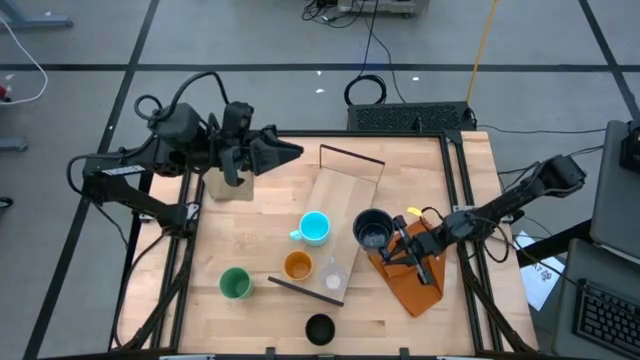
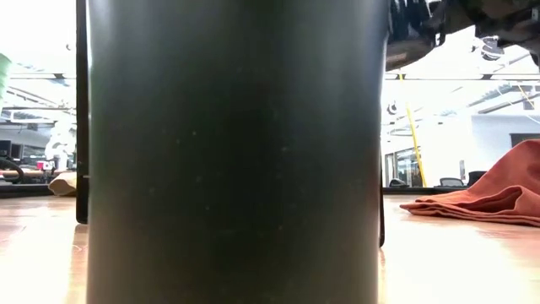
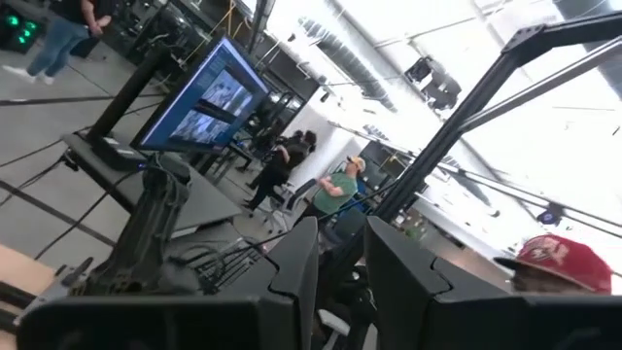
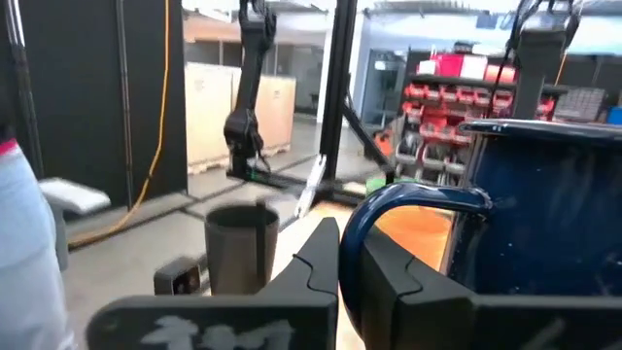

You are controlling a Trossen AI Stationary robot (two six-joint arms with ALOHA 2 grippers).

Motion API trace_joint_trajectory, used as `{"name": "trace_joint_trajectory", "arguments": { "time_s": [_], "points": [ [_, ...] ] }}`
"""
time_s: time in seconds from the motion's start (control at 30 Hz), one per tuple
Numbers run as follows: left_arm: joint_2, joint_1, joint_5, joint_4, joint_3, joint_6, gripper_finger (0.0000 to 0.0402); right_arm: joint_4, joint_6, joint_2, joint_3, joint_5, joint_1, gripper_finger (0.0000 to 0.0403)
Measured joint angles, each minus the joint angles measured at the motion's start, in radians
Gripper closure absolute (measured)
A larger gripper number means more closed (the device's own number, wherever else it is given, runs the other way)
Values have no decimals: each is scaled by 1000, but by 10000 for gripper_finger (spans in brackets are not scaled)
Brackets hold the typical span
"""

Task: Stack small to large cups/mugs on shelf
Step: Put the dark blue mug on the shelf

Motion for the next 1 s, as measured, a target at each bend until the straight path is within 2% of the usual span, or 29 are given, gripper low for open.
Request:
{"name": "trace_joint_trajectory", "arguments": {
  "time_s": [0.23, 0.77, 1.0],
  "points": [
    [0, 0, -5, 2, 0, -10, 314, 177, 19, 153, -41, 0, 0, 400],
    [0, 0, -6, 3, 0, -8, 314, 590, 103, 526, -39, -11, -1, 400],
    [0, 0, -4, 3, 0, -9, 314, 591, 120, 606, 7, -32, -8, 400]
  ]
}}
